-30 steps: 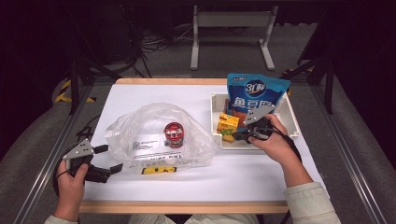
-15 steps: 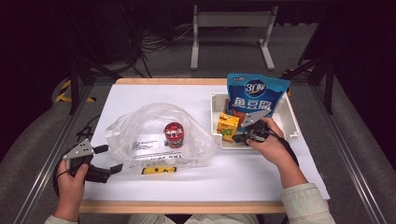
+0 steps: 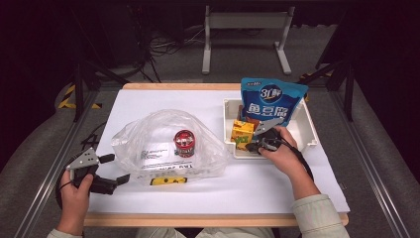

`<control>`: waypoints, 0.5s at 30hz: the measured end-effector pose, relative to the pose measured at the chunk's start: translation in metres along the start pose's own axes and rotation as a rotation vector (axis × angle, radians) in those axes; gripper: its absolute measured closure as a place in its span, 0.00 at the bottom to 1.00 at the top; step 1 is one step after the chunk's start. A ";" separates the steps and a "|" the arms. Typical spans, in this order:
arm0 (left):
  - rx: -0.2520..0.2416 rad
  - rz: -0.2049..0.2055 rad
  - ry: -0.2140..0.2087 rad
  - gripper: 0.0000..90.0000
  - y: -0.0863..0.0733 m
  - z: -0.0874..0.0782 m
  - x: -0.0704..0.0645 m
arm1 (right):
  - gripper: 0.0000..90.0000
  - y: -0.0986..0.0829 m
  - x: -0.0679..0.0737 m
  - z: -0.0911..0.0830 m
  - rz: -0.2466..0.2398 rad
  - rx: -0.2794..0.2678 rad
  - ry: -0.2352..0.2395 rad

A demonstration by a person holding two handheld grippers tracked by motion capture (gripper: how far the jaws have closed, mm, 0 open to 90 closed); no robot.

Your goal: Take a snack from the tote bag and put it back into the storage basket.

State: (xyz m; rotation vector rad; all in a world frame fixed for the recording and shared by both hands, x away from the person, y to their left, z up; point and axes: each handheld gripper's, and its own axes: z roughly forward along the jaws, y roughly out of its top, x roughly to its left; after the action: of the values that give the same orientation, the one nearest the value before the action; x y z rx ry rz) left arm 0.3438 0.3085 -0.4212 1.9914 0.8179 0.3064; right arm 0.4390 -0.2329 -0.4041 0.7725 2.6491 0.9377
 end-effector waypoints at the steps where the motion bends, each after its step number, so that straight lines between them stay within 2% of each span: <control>1: 0.000 0.003 0.003 0.02 0.000 0.000 0.000 | 1.00 0.000 -0.001 0.000 0.005 -0.002 -0.003; 10: 0.001 -0.007 0.001 0.02 0.000 0.000 -0.001 | 1.00 -0.003 -0.004 0.003 0.044 -0.013 -0.013; 14: 0.001 0.005 0.003 0.02 0.000 -0.001 0.000 | 1.00 -0.004 -0.006 0.003 0.052 -0.014 -0.028; 15: 0.000 -0.005 0.001 0.02 0.000 0.000 -0.001 | 1.00 -0.004 -0.006 0.003 0.055 -0.013 -0.033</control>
State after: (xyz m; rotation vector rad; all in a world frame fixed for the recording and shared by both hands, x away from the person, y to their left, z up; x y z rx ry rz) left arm 0.3428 0.3081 -0.4209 1.9892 0.8231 0.3040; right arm 0.4440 -0.2373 -0.4089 0.8540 2.6034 0.9459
